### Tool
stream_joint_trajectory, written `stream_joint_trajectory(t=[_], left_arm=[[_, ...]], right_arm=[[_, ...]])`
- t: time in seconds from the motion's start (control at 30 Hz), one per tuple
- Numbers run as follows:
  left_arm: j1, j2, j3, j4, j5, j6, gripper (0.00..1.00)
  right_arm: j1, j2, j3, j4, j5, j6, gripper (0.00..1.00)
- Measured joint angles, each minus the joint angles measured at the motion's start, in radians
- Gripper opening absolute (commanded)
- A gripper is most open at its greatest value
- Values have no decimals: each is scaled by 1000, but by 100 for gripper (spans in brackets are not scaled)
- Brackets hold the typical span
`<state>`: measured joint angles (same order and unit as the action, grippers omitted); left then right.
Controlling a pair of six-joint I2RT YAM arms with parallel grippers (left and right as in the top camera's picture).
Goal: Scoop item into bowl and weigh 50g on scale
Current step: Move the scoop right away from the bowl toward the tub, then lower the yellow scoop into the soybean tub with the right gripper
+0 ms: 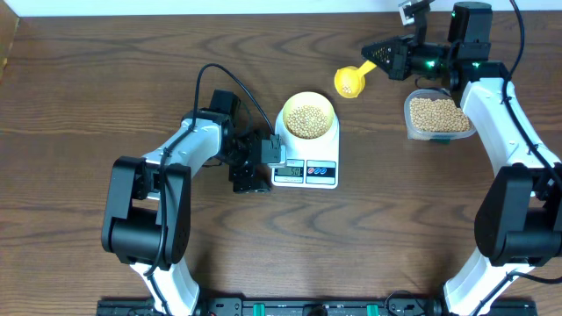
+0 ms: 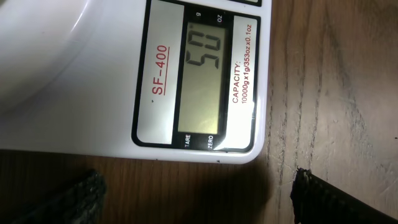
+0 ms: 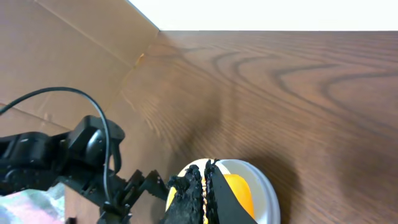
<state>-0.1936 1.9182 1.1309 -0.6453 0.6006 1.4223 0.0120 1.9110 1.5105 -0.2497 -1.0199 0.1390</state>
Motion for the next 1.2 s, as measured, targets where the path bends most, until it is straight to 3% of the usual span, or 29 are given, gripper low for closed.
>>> stream_joint_trajectory(t=[0.27, 0.8, 1.2], left_arm=[[0, 0, 0, 0, 0, 0, 98], [0, 0, 0, 0, 0, 0, 98], [0, 0, 0, 0, 0, 0, 98]], right_arm=[[-43, -11, 0, -80, -40, 14, 2], [-311, -44, 0, -407, 36, 6, 2], [-415, -44, 0, -527, 344, -53, 1]])
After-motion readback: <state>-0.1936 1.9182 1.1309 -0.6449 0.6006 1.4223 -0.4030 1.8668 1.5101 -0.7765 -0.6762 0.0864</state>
